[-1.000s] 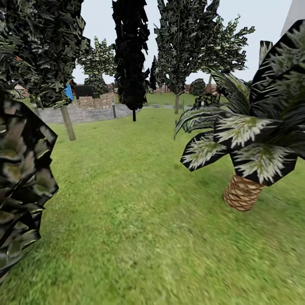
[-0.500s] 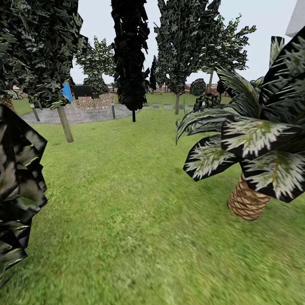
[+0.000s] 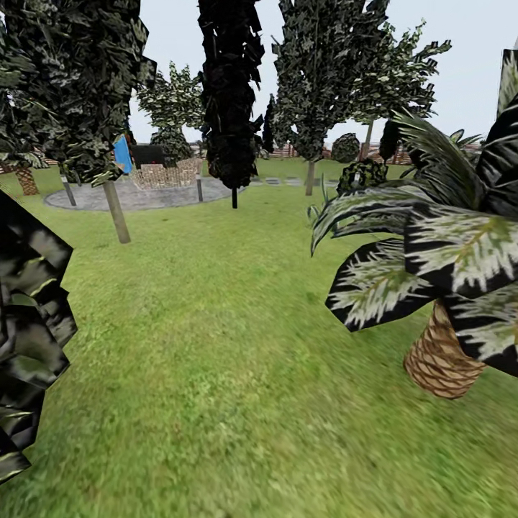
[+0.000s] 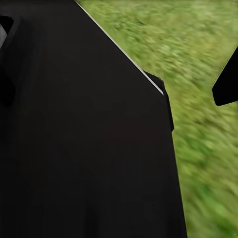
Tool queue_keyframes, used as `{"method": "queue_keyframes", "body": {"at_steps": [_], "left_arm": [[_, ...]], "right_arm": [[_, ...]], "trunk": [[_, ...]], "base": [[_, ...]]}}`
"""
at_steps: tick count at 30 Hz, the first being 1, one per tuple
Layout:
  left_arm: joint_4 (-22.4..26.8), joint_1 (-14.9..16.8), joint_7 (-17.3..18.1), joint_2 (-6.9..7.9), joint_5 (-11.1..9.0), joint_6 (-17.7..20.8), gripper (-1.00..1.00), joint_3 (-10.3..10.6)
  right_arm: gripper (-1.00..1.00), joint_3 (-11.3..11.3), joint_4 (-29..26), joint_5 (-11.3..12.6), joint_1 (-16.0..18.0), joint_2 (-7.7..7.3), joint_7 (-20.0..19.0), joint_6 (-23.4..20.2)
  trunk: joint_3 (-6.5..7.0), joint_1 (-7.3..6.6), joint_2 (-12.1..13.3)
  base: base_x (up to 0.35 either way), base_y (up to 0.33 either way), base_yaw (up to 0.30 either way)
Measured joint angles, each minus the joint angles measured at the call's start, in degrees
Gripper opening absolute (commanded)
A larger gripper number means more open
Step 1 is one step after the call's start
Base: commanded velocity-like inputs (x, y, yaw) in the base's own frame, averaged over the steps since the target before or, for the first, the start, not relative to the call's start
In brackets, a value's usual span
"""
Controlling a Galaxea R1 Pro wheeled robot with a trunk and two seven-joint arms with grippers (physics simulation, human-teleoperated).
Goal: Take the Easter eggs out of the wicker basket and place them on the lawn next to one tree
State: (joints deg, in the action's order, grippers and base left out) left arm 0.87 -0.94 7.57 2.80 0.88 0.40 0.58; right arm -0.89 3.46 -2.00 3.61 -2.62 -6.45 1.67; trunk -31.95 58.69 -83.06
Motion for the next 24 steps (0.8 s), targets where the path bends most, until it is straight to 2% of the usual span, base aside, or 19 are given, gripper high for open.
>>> {"method": "queue_keyframes", "body": {"at_steps": [13,24], "left_arm": [[0.00,0.00,0.00,0.00,0.00,0.00,1.00,-0.01],[0.00,0.00,0.00,0.00,0.00,0.00,1.00,0.01]], "right_arm": [[1.00,-0.01,0.01,0.00,0.00,0.00,0.00,0.00],[1.00,-0.01,0.03,0.00,0.00,-0.01,0.00,0.00]], "trunk": [[0.00,0.00,0.00],[-0.07,0.00,0.00]], "base": [[0.337,0.000,0.005],[0.337,0.000,0.144]]}}
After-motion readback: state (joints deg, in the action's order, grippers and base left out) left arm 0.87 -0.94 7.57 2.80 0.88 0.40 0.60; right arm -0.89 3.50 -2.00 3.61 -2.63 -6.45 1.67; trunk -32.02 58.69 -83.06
